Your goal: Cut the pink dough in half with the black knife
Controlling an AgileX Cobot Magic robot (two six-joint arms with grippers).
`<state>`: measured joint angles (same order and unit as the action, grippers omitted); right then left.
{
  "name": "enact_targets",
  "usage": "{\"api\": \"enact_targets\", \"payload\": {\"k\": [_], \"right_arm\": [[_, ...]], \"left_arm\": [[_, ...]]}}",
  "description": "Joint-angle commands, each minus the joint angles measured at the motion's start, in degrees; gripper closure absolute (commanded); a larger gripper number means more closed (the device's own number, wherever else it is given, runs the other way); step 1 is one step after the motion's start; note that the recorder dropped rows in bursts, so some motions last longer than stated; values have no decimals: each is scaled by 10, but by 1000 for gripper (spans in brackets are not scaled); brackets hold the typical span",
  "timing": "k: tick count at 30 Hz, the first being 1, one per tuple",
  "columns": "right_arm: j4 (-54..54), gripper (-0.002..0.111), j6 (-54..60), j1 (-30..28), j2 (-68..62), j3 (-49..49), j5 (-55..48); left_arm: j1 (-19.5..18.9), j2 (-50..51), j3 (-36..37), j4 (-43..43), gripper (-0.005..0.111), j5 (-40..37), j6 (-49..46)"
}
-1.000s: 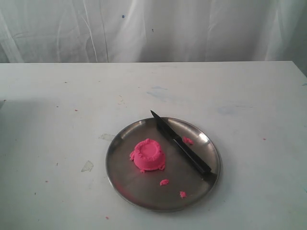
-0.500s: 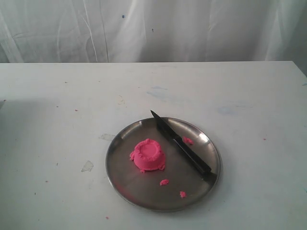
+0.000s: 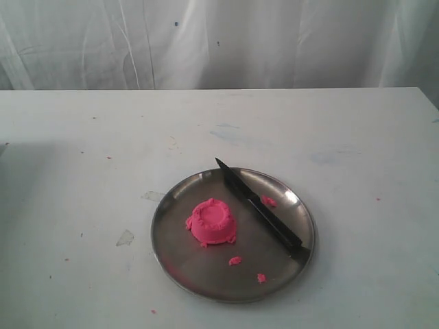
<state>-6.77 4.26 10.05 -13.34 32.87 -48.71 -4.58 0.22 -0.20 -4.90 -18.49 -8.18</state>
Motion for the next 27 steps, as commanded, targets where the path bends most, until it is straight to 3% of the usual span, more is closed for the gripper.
{"api": "enact_targets", "payload": {"k": [1, 4, 8, 13, 19, 23, 27], "right_arm": [[-266, 108, 170, 2, -102, 19, -47], [-350, 108, 255, 2, -191, 27, -77], [-347, 108, 271, 2, -308, 51, -34], [-252, 108, 270, 4, -482, 156, 3], [-37, 108, 163, 137, -677, 239, 60], [-40, 108, 165, 168, -753, 245, 217], [-39, 108, 168, 168, -799, 245, 240]], "left_arm": [[1, -2, 2, -4, 107, -8, 0], [1, -2, 2, -4, 107, -8, 0], [1, -2, 2, -4, 107, -8, 0], [1, -2, 2, -4, 107, -8, 0], [1, -2, 2, -4, 107, -8, 0], [1, -2, 2, -4, 107, -8, 0], [1, -2, 2, -4, 107, -8, 0]]}}
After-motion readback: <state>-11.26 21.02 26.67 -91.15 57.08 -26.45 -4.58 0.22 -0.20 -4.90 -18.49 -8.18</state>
